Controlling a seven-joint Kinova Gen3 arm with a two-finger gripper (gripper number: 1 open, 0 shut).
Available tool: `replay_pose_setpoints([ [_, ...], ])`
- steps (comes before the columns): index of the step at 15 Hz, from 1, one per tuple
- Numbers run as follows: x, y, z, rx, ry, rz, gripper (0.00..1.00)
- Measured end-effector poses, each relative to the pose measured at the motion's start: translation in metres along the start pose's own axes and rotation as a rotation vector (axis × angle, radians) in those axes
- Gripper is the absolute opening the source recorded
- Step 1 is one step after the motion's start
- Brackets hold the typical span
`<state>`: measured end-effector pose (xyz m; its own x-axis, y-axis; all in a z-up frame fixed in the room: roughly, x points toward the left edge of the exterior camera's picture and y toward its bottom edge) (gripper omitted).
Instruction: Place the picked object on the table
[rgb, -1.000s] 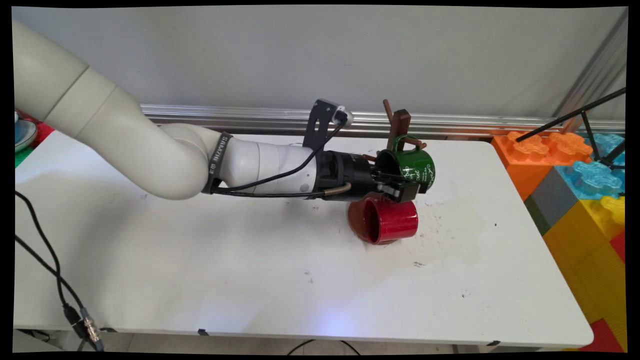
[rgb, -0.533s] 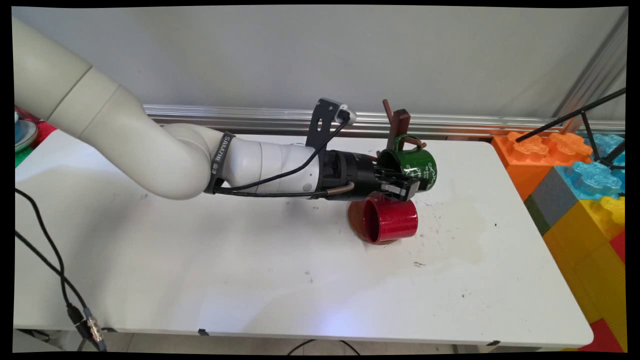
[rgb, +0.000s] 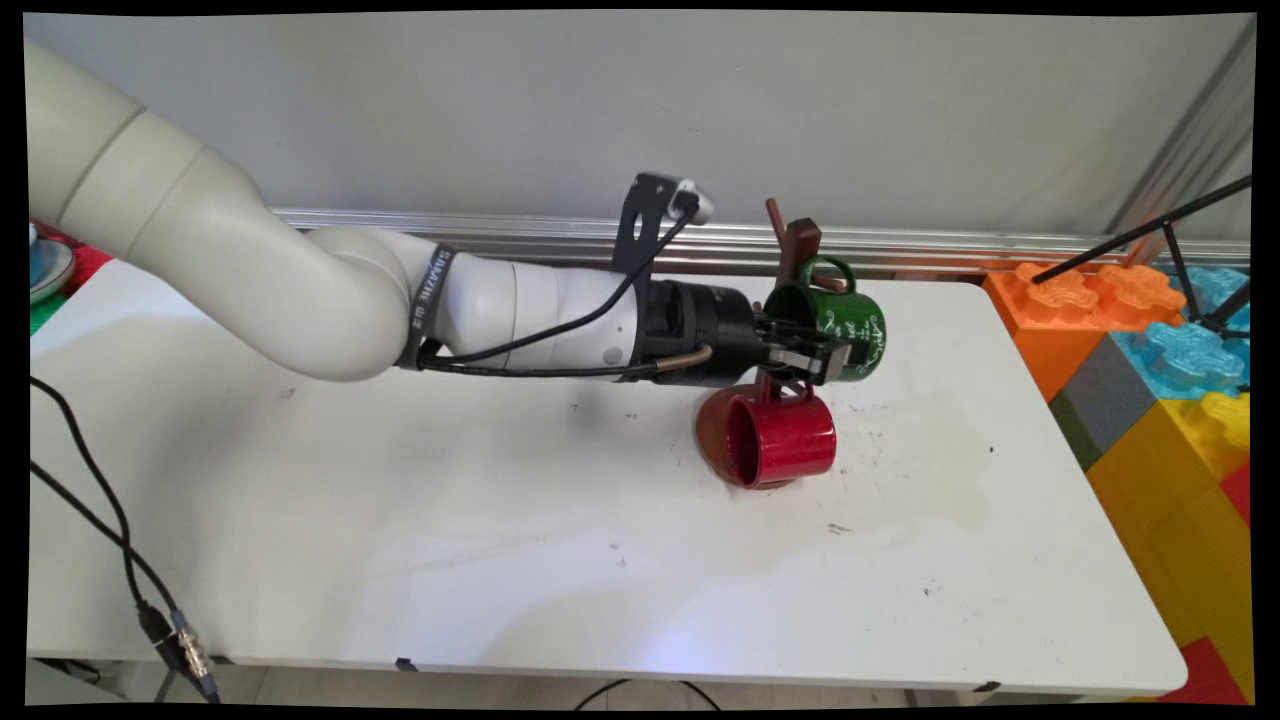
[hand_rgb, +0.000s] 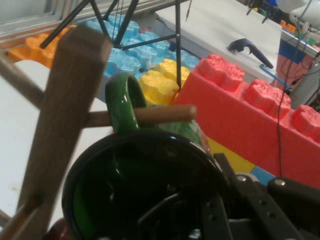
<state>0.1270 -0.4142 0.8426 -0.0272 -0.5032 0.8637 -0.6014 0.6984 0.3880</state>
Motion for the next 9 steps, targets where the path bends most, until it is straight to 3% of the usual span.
replay_pose_setpoints([
  [6,0.02,0.021,-0.012,-0.045,-0.003,0.016,0.0],
  [9,0.026,0.032,-0.023,-0.066,-0.03,0.031,0.0],
])
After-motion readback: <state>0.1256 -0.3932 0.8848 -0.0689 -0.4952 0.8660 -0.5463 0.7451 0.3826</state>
